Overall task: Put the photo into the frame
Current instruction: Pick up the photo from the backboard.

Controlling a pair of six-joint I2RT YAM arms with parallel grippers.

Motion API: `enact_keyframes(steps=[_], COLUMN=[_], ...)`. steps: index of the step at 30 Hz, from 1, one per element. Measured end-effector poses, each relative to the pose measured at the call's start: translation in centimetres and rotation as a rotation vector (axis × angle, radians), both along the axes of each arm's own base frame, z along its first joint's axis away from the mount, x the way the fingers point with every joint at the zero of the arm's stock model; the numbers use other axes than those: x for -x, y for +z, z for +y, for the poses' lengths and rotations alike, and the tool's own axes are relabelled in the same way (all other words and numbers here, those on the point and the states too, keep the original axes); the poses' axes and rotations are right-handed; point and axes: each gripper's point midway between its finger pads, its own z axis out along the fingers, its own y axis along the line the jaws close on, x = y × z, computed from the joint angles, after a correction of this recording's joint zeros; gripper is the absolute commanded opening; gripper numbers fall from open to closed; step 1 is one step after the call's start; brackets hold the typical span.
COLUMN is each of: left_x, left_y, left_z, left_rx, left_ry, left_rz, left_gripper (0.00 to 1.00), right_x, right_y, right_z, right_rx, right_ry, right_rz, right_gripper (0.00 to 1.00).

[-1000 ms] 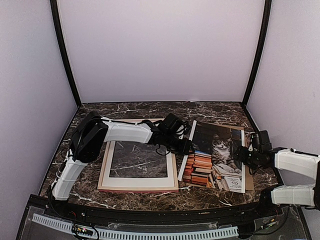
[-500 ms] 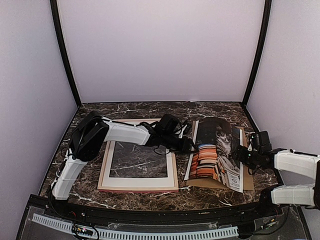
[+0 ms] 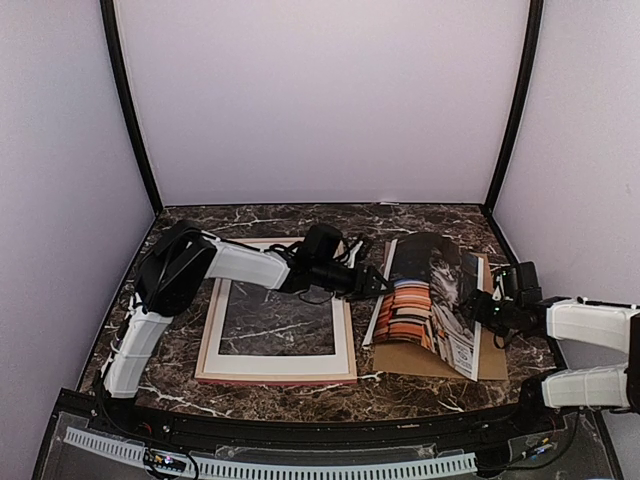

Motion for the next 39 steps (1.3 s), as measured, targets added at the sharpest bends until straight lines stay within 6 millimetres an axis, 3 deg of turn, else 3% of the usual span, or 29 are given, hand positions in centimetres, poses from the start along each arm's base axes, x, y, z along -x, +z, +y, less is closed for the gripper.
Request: enact_keyframes(steps=[20,39], left_x=[-0.3,-1.0], left_y=[5.8,7.8], left_z=[-0.3,-0.6], left_rx=[0.184,0.216], left_ry=[-0.031,-0.018], left_rz=[0.015,0.036], left_gripper=[0.7,0.76], right_x=[-0.3,-0.8], right_y=[-0.1,-0.2], right_z=[0.7,2.2], right_rx=[-0.021,-0.007], right_ry=[0.031,0.076], right_rz=[-0.007,-0.016], right_gripper=[0.74,0.73])
